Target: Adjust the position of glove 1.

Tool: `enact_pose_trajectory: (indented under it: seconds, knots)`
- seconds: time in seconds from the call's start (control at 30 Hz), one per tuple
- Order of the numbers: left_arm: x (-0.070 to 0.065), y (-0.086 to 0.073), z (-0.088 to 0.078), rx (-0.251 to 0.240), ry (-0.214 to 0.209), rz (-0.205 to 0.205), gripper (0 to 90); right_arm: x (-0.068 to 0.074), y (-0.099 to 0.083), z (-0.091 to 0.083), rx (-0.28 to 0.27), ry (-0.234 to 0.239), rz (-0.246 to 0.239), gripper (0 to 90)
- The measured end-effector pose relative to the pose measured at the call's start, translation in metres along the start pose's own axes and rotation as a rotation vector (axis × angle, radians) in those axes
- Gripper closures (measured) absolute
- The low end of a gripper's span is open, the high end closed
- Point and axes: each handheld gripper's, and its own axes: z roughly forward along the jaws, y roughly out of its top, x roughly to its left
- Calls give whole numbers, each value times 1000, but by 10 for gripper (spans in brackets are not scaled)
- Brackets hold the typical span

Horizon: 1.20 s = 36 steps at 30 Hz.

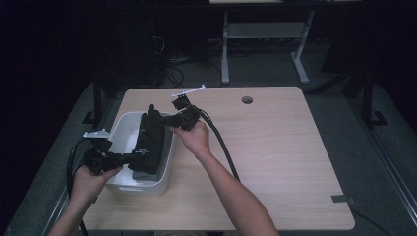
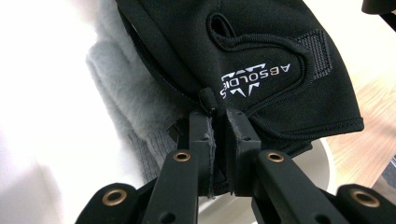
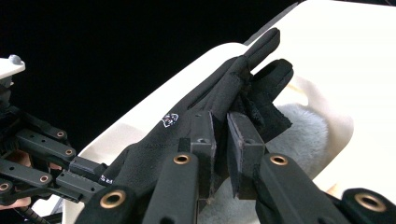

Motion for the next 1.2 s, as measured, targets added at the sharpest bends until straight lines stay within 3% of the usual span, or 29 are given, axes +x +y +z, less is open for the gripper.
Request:
enact_pose_trajectory:
  seconds: [0.77, 1.03, 1.2]
  knots:
    - [12, -11, 8, 48, 21, -21, 811, -9, -13, 24, 57, -16, 24, 799]
    - [11, -9, 4, 10, 28, -34, 700, -10, -12, 23, 66, -31, 12, 689]
    - [7, -4, 2, 1, 44, -10, 690, -11, -12, 21, 79, -35, -1, 667]
